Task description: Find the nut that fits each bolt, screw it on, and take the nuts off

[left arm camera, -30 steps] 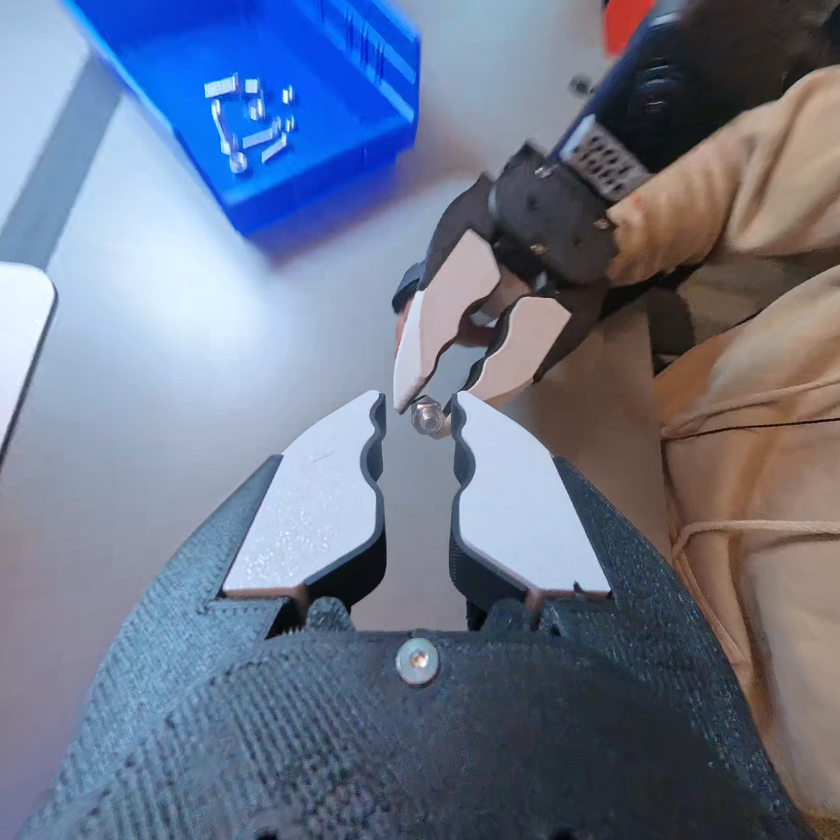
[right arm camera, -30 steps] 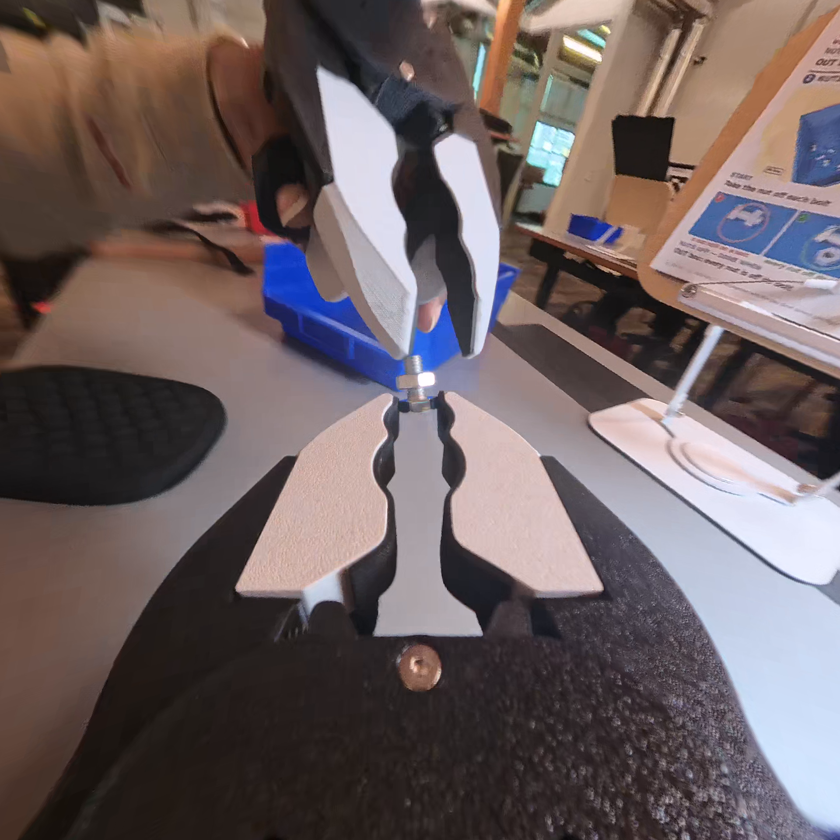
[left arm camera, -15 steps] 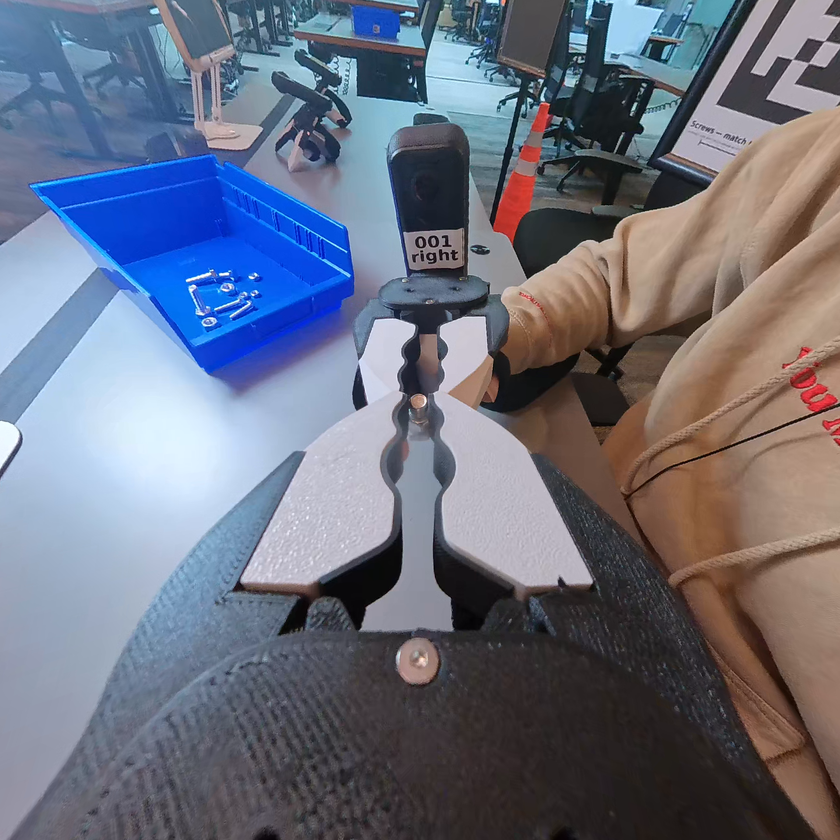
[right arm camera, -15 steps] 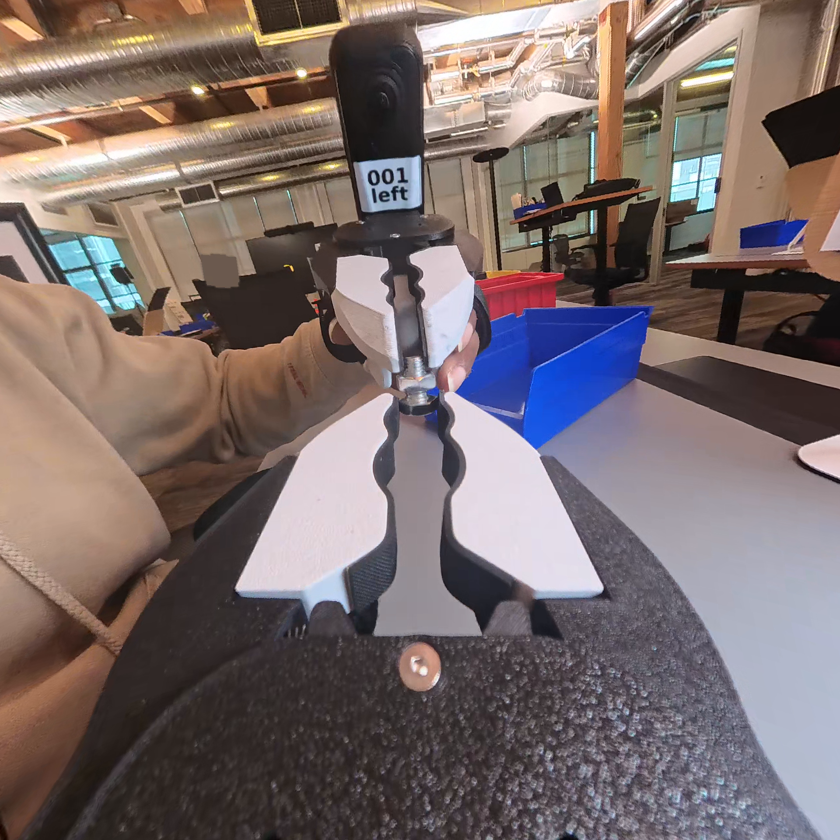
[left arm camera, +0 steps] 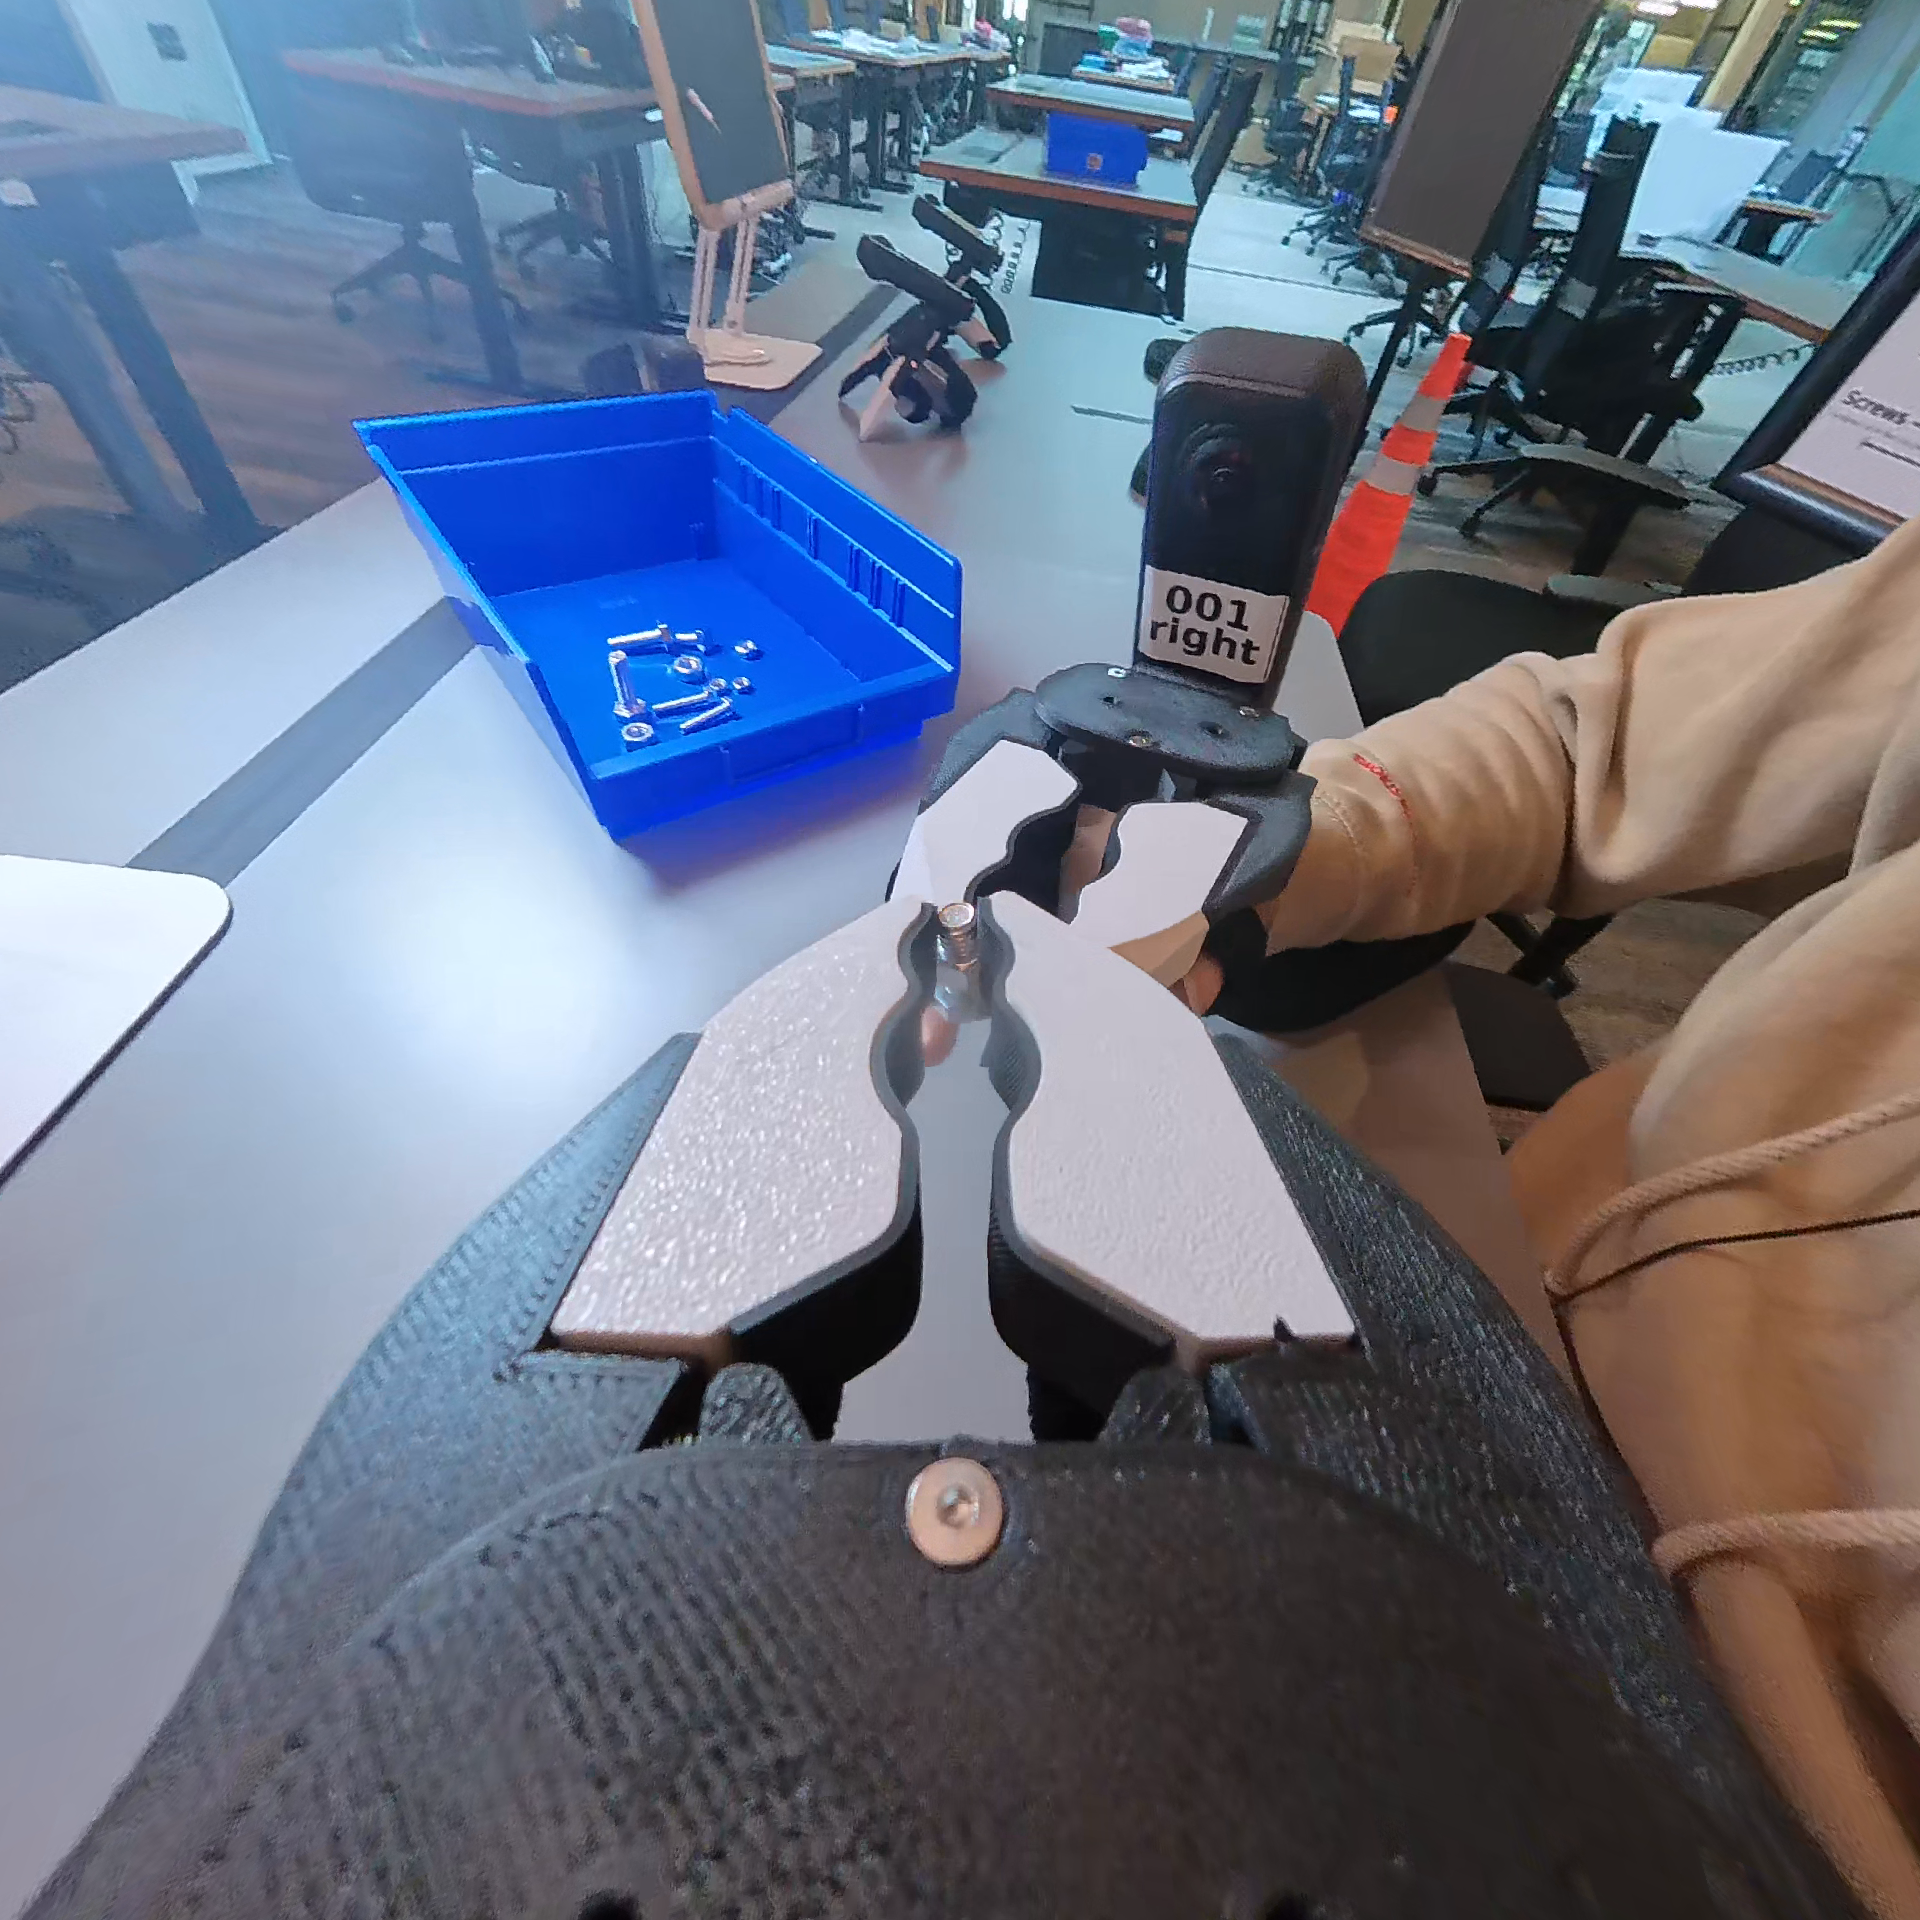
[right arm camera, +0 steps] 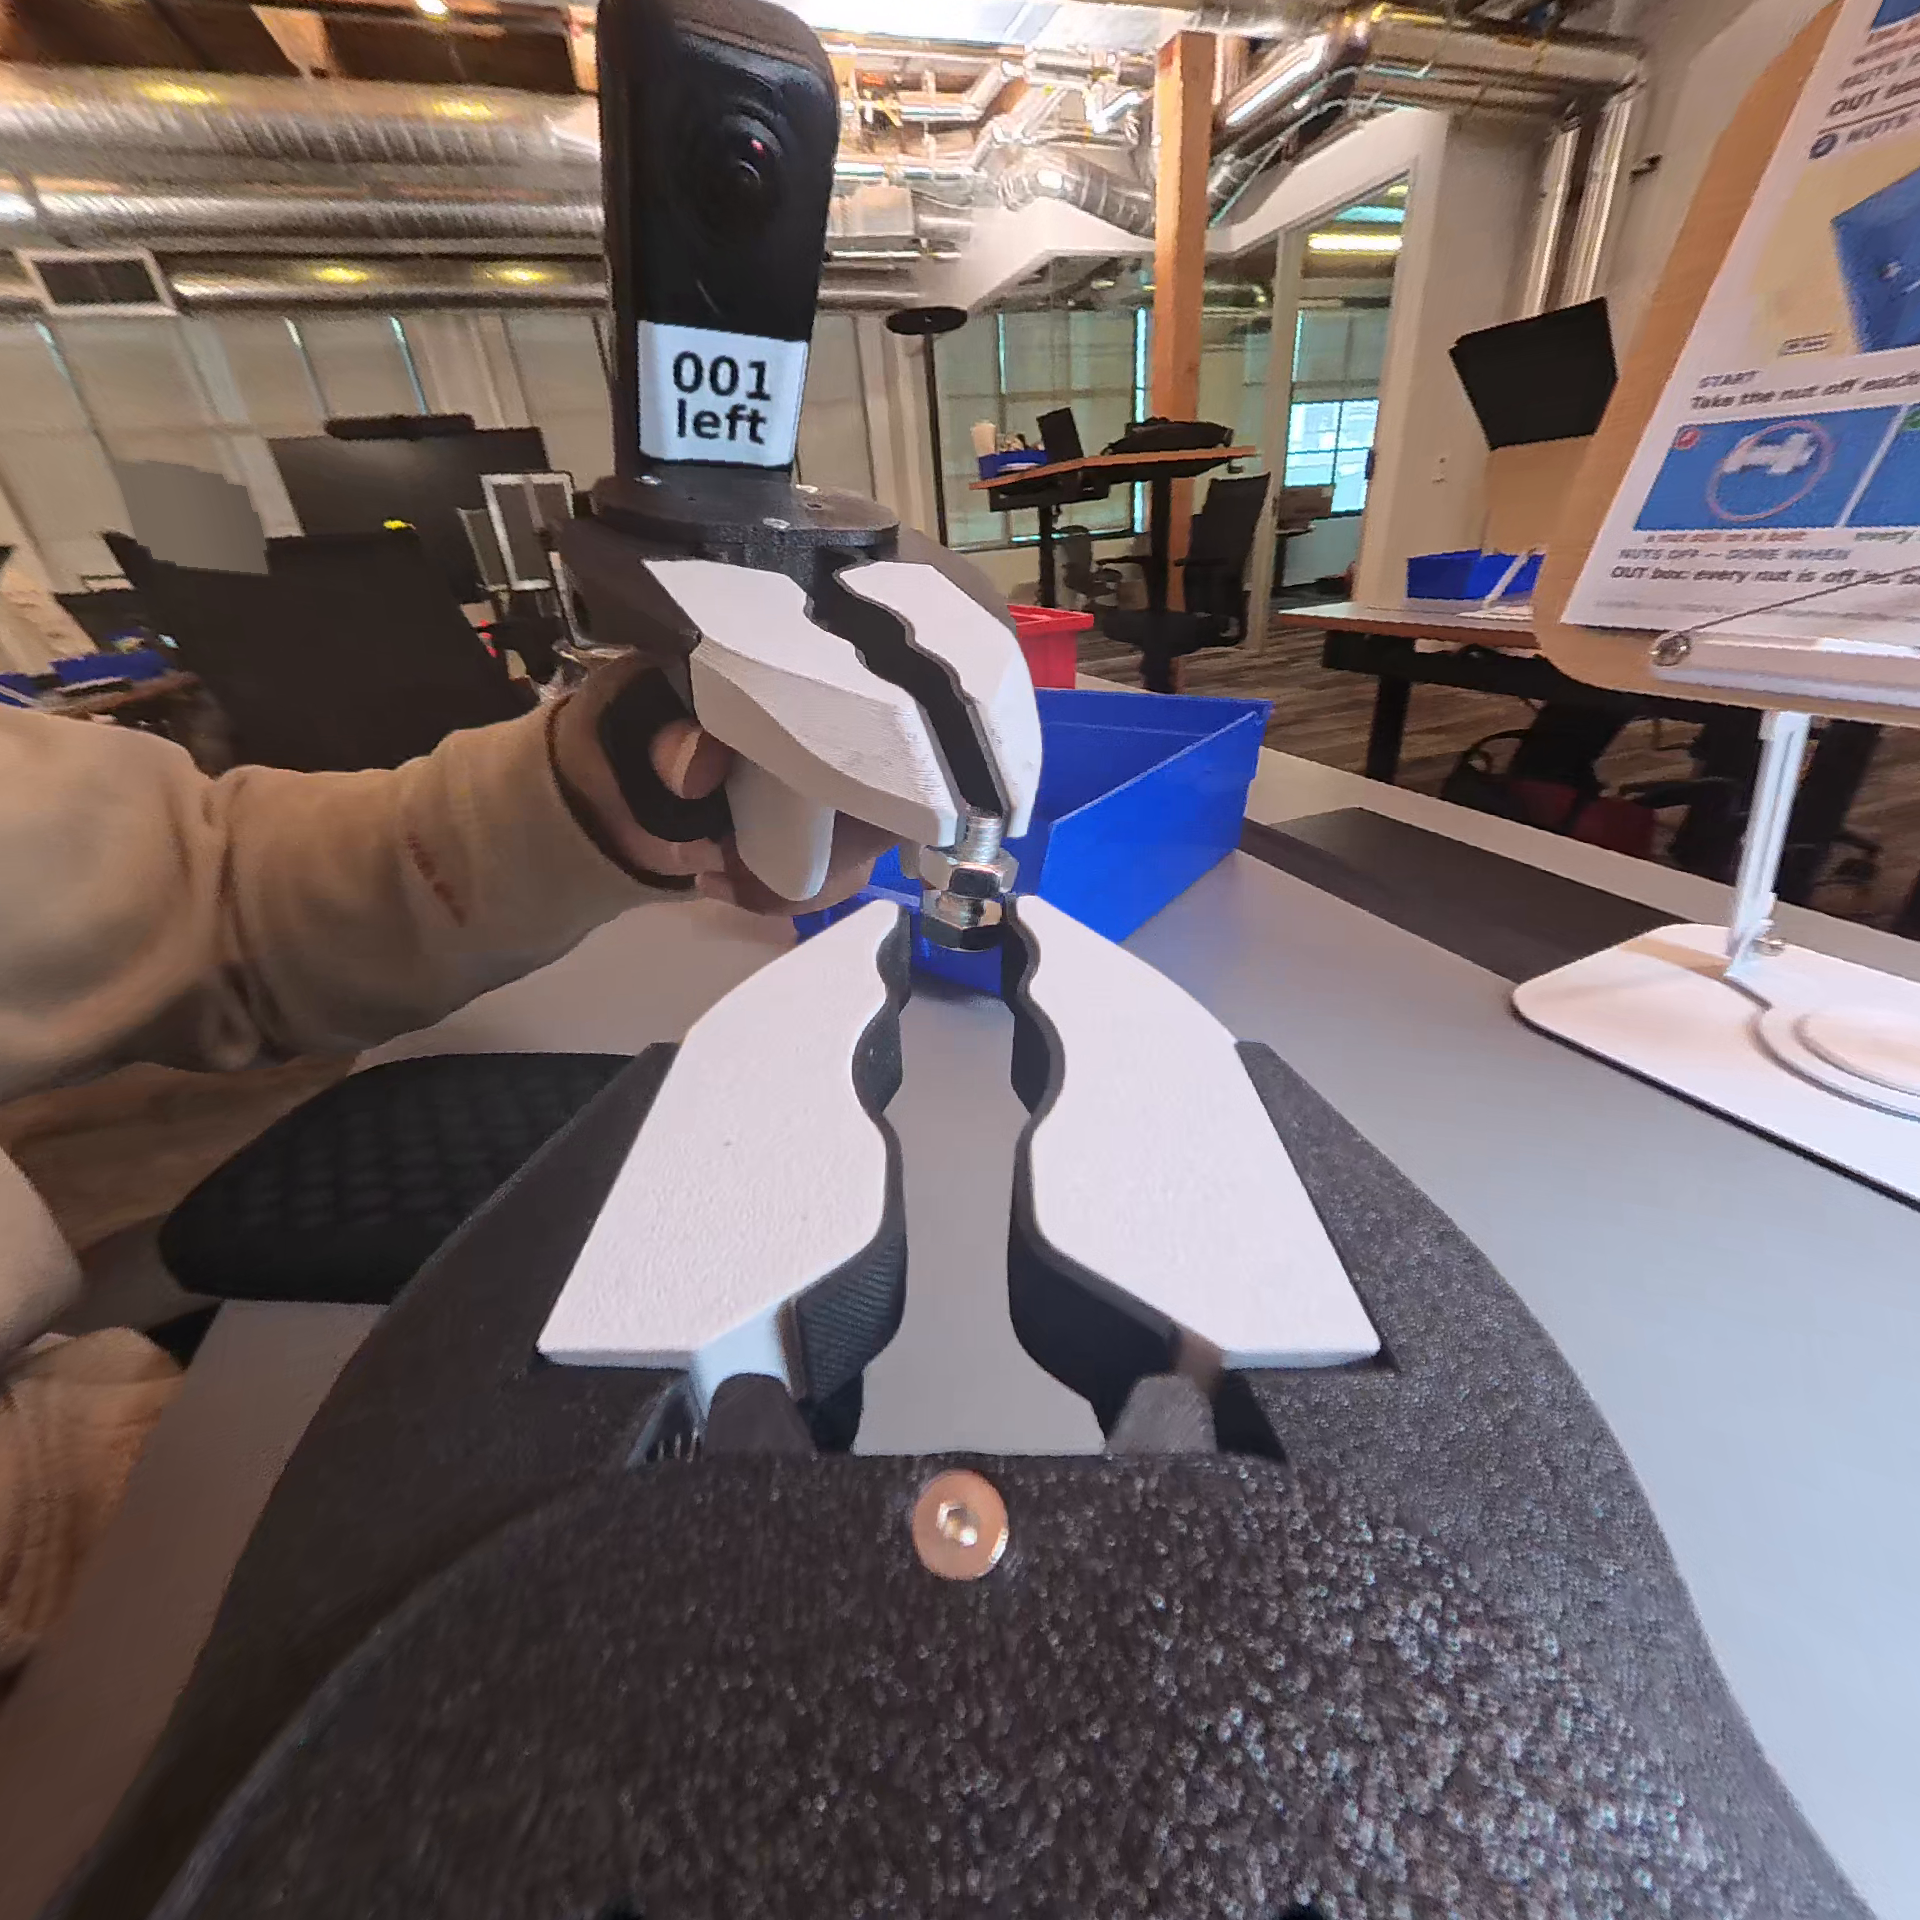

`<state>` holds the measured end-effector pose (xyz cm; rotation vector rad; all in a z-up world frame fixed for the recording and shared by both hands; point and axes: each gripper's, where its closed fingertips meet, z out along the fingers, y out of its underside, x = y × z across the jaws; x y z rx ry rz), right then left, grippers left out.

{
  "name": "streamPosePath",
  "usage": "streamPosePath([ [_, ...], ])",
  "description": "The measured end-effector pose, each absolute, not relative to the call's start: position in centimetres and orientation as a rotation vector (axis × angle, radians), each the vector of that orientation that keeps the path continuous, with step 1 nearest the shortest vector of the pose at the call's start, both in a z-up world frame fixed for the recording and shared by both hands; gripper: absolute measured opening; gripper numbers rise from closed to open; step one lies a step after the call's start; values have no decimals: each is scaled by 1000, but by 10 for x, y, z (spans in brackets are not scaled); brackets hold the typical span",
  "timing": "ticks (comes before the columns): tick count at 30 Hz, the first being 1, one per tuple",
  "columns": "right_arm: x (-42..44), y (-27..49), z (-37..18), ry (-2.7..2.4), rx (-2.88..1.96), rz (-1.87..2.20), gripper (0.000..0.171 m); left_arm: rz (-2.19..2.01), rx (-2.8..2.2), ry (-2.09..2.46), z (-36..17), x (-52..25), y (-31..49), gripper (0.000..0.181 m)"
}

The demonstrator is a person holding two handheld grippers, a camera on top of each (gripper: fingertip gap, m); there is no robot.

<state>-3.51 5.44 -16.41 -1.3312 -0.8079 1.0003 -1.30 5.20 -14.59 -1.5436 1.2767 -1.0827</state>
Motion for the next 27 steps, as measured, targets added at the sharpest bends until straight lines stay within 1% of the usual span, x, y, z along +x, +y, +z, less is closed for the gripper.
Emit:
streamPosePath([
  [5, -33, 56, -163, -797, -1339, 971, 15, -1066, -1530, 1236, -145, -11, 53, 7],
  [9, -32, 51, -161, -833, -1320, 1025, 14, -1082, -1468, 1207, -142, -11, 49, 8],
  [10, -32, 49, -161, -850, -1313, 1033, 14, -1088, -1436, 1191, -139, -12, 48, 10],
  [14, -37, 35, -164, -926, -1281, 1098, 14, -1189, -1392, 1156, -139, -17, 38, 29],
  [16, -41, 31, -167, -959, -1279, 1105, 15, -1213, -1384, 1172, -145, -17, 32, 33],
  [18, -43, 30, -169, -966, -1282, 1102, 15, -1221, -1392, 1224, -154, -16, 24, 30],
  [19, -42, 32, -169, -961, -1287, 1099, 15, -1223, -1394, 1234, -156, -17, 21, 31],
  [21, -37, 38, -168, -923, -1296, 1075, 14, -1226, -1389, 1201, -153, -22, 23, 31],
  [22, -33, 45, -168, -892, -1315, 1042, 14, -1274, -1359, 1214, -149, -27, 18, 12],
  [23, -30, 49, -169, -882, -1322, 1020, 14, -1329, -1332, 1192, -143, -30, 15, 11],
  [27, -34, 48, -172, -908, -1319, 1013, 14, -1248, -1370, 1113, -149, -33, 31, 24],
])
